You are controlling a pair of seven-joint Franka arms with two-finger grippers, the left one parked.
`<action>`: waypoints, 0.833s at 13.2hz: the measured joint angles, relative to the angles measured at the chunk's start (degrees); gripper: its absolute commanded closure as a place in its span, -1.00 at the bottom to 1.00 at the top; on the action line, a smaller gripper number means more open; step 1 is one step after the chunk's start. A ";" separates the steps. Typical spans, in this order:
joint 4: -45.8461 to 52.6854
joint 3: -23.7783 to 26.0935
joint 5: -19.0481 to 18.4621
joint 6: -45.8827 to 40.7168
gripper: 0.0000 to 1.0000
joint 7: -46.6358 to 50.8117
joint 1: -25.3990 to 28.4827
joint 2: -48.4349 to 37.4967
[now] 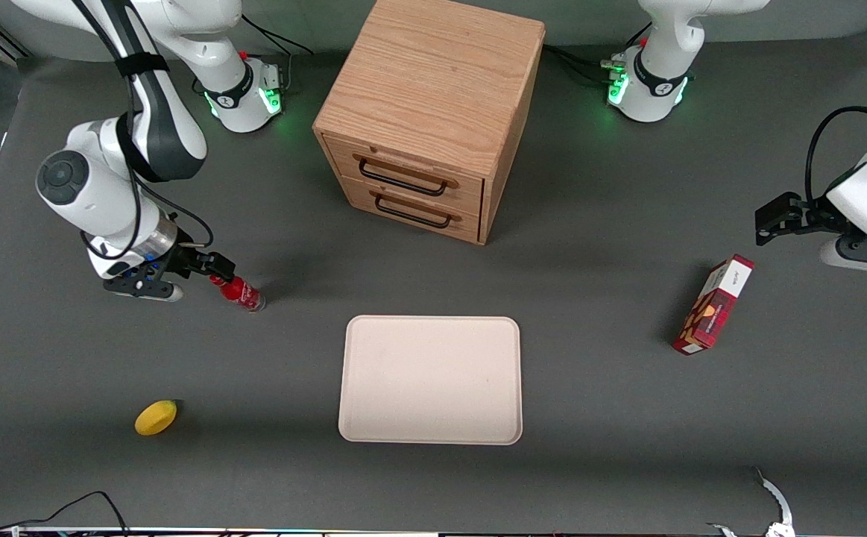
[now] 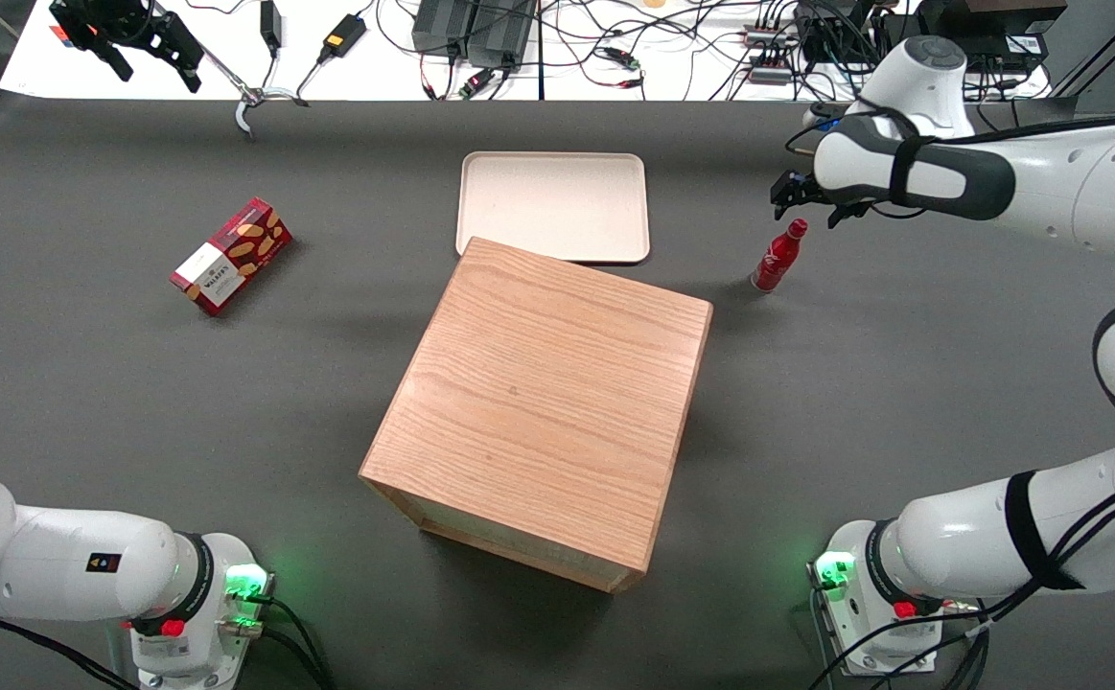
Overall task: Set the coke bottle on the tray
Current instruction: 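Move the open right gripper down to the red Coca-Cola bottle, then close the right gripper on the bottle's body and lift it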
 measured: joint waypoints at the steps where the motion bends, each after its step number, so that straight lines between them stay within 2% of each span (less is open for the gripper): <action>1: -0.35 0.08 0.00 0.84 -0.60 0.09 0.01 0.46; 3: -0.93 0.09 0.00 1.15 0.45 0.10 0.01 0.65; 4: -1.04 0.10 0.00 1.16 0.89 0.10 0.01 0.65; 5: -1.10 0.12 0.00 1.16 1.00 0.10 0.01 0.65; 11: -0.56 1.21 -0.64 -0.16 1.00 0.08 0.13 0.41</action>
